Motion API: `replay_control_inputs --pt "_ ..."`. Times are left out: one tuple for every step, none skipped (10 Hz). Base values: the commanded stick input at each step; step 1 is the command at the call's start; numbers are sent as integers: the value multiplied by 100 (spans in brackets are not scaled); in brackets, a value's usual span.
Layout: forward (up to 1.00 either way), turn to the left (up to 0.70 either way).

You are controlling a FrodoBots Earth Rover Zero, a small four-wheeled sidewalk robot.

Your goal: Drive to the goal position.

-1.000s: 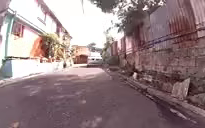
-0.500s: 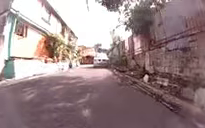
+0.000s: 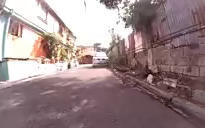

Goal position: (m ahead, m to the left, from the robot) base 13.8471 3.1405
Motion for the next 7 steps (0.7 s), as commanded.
replay_control_inputs --pt "70 0" --pt "70 0" --pt "70 0" --pt "70 0" --pt "70 0" --pt "70 0" --pt "70 0"
